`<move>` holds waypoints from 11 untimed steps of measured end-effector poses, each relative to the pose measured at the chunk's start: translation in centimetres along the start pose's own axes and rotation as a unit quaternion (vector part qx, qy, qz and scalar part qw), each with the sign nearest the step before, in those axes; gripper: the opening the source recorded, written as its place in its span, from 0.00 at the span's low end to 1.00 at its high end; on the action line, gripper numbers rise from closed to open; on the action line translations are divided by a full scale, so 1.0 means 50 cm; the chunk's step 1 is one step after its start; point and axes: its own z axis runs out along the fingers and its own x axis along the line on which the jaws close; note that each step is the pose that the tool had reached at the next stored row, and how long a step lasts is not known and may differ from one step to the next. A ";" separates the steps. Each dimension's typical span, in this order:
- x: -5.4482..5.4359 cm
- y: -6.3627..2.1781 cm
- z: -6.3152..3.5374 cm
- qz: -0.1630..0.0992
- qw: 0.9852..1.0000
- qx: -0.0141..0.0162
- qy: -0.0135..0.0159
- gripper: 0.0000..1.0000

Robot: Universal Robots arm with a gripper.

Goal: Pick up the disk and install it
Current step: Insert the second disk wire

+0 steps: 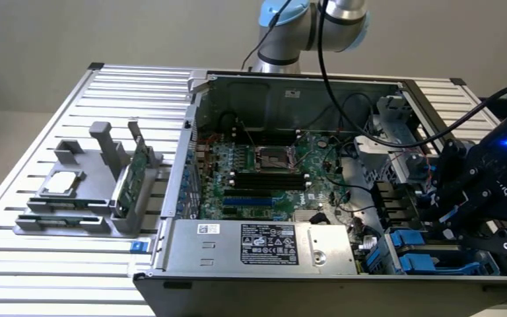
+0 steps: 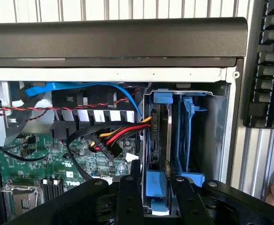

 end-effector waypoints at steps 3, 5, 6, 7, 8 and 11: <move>0.000 0.000 0.000 0.000 1.000 0.000 0.000 0.31; 0.000 0.000 0.000 0.000 1.000 0.000 0.000 0.31; 0.000 0.000 0.000 0.000 1.000 0.000 0.000 0.31; 0.000 0.000 0.000 0.000 1.000 0.000 0.000 0.31; 0.000 0.000 0.000 0.000 1.000 0.000 0.000 0.31; 0.000 0.000 0.000 0.000 1.000 0.000 0.000 0.31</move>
